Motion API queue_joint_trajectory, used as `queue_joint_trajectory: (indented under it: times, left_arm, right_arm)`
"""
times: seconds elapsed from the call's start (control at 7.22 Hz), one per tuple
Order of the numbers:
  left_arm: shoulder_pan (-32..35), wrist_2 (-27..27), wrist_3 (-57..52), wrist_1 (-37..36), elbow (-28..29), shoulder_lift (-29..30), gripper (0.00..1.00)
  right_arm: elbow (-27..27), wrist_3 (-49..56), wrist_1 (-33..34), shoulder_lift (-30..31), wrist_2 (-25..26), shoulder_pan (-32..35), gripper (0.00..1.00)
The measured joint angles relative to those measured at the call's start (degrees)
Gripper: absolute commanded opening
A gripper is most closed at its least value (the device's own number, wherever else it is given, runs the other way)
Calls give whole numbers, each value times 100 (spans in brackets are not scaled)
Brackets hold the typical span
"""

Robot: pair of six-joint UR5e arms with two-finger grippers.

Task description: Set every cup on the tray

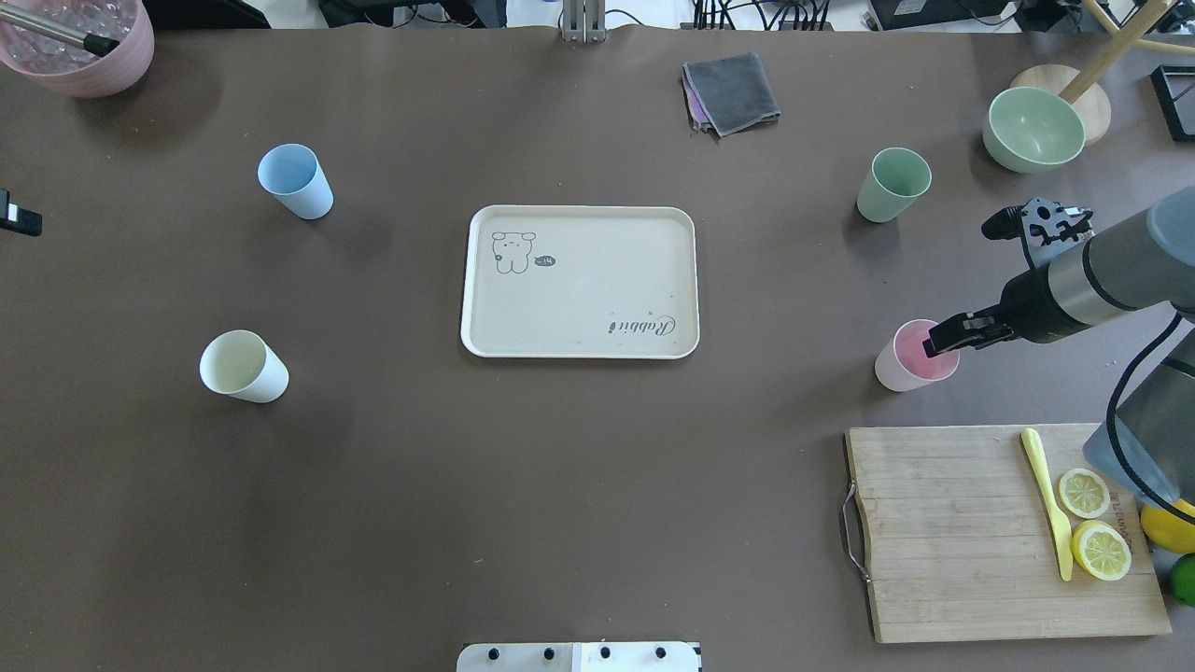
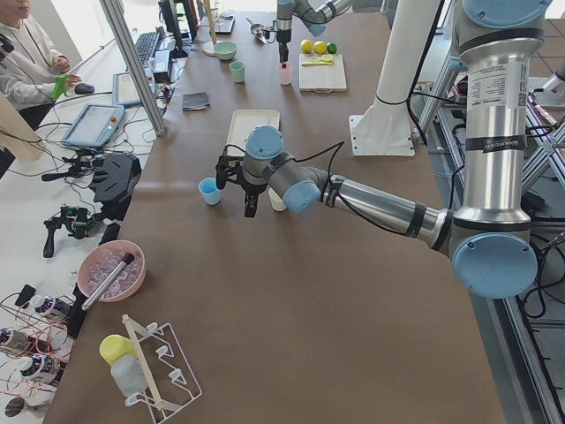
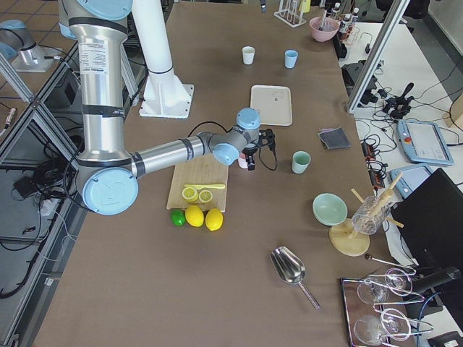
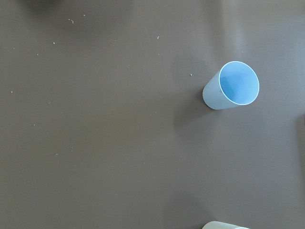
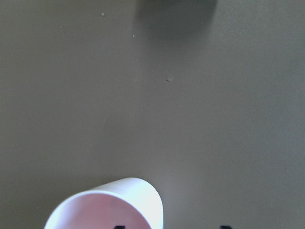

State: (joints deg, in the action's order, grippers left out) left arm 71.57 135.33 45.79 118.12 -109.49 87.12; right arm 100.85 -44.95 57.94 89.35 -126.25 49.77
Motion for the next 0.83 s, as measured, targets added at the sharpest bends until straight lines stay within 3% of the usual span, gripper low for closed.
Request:
queue_joint_trajectory:
  times: [0.42, 0.83]
  left_arm:
    - [-198, -18, 325, -25, 56, 29, 75]
    - [-1117, -524, 1010, -99, 76, 190, 72]
  right_arm:
    - [21, 2, 8, -34, -197, -21, 0]
    - [-17, -83, 151, -674, -412, -28, 0]
